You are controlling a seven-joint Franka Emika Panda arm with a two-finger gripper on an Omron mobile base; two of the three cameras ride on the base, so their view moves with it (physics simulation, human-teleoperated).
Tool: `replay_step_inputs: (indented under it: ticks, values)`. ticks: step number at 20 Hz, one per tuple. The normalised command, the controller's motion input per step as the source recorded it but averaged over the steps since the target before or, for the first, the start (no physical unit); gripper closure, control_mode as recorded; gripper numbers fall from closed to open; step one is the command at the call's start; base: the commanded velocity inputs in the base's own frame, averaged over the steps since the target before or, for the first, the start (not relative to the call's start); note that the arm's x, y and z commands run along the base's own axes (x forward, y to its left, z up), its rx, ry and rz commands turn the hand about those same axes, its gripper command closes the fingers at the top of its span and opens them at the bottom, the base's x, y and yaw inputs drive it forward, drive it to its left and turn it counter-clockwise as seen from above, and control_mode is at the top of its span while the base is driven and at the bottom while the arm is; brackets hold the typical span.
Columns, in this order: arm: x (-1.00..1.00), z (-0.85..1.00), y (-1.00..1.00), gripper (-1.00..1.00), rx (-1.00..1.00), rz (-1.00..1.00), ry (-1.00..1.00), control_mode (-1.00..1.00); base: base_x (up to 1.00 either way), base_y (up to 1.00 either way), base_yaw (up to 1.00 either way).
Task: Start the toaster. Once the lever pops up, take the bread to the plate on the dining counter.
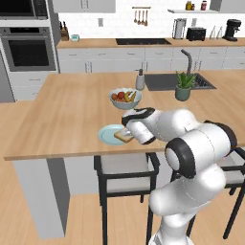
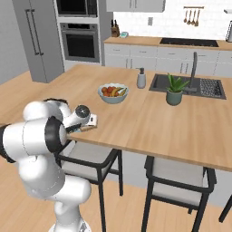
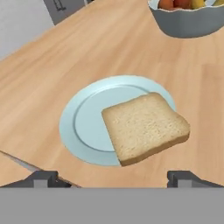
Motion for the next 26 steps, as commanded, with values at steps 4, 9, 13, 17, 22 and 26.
replay_step_inputs:
  ticks: [4,9,13,17,22,26]
  values:
    - [-0.16,0.75,-0.54,-1.0,-0.41,0.0,0.43,-1.0,0.0,0.0,0.0]
    - [-0.28,0.88,-0.58,-1.0,-0.35,0.0,0.48,-1.0,0.0,0.0,0.0]
    - [-0.34,1.0,-0.46,-1.0,-0.19,0.0,0.47,-1.0,0.0,0.0,0.0]
    - [-0.43,1.0,-0.38,-1.0,-0.11,0.0,0.48,-1.0,0.0,0.0,0.0]
    - [-0.89,0.62,-0.24,-1.0,-0.04,0.0,0.36,-1.0,0.0,0.0,0.0]
    - [-1.0,0.03,0.0,-1.0,0.0,-0.01,0.1,-1.0,0.0,0.0,0.0]
